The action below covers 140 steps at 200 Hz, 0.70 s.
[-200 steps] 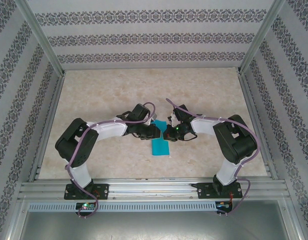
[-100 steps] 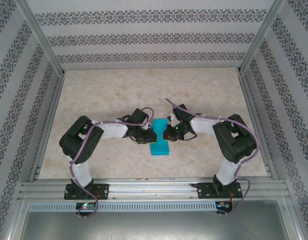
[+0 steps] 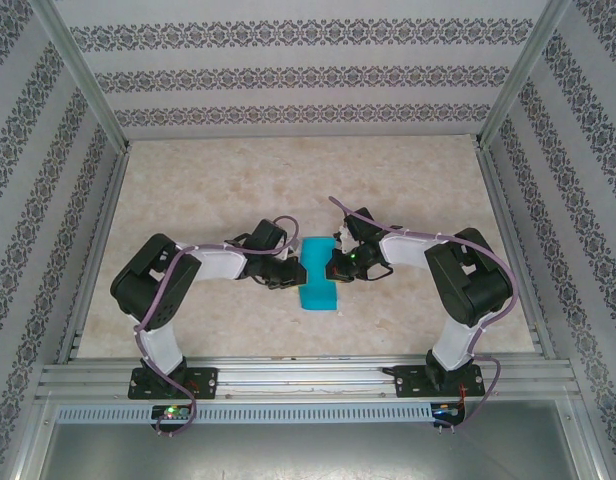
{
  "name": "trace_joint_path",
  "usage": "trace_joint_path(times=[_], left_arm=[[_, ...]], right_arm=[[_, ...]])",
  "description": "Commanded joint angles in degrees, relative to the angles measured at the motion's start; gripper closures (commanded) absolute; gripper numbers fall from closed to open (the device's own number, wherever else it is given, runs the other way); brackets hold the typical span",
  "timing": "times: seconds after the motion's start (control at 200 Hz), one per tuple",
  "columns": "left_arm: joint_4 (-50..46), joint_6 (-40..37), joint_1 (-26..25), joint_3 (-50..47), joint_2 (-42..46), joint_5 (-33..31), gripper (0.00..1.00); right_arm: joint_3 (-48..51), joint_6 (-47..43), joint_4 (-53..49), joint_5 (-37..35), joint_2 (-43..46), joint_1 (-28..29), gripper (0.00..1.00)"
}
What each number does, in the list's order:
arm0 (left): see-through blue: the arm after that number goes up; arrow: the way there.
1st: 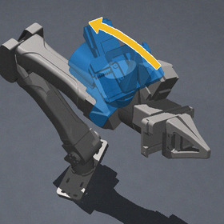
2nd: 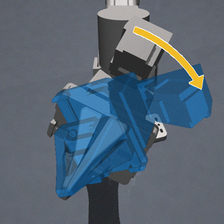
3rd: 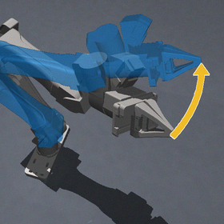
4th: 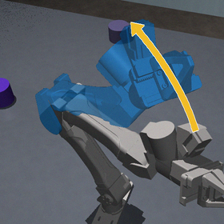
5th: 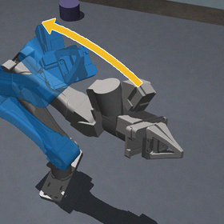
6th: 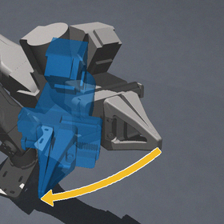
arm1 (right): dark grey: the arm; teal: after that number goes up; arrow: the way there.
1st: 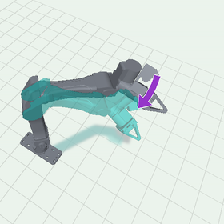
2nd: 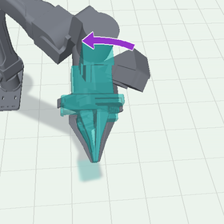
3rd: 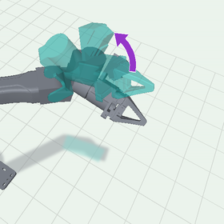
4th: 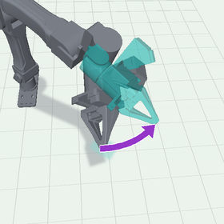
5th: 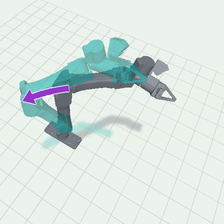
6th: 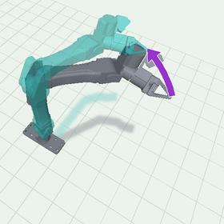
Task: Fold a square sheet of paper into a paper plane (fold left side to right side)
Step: First fold the square sheet of paper in half at the center of the table.
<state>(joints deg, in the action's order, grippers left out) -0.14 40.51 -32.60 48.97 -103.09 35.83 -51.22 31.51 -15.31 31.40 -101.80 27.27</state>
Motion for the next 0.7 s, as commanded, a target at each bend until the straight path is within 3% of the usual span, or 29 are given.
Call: trace_joint_path(times=[0.0, 0.35, 0.694], left_arm=[[-5.27, -1.56, 1.81, -2.77, 1.12, -3.39, 0.85], [-4.88, -3.27, 0.92, -0.36, 8.42, -0.82, 0.89], [-3.51, -3.16, -2.86, 5.55, 1.43, 0.91, 0.9]], right_arm=[[1.92, -1.01, -5.61, -8.48, -3.41, 0.07, 1.0], [1.72, -1.22, -5.11, -7.4, -2.62, 0.15, 1.0], [1.48, -1.57, -5.09, -7.06, -3.05, 0.54, 1.0]])
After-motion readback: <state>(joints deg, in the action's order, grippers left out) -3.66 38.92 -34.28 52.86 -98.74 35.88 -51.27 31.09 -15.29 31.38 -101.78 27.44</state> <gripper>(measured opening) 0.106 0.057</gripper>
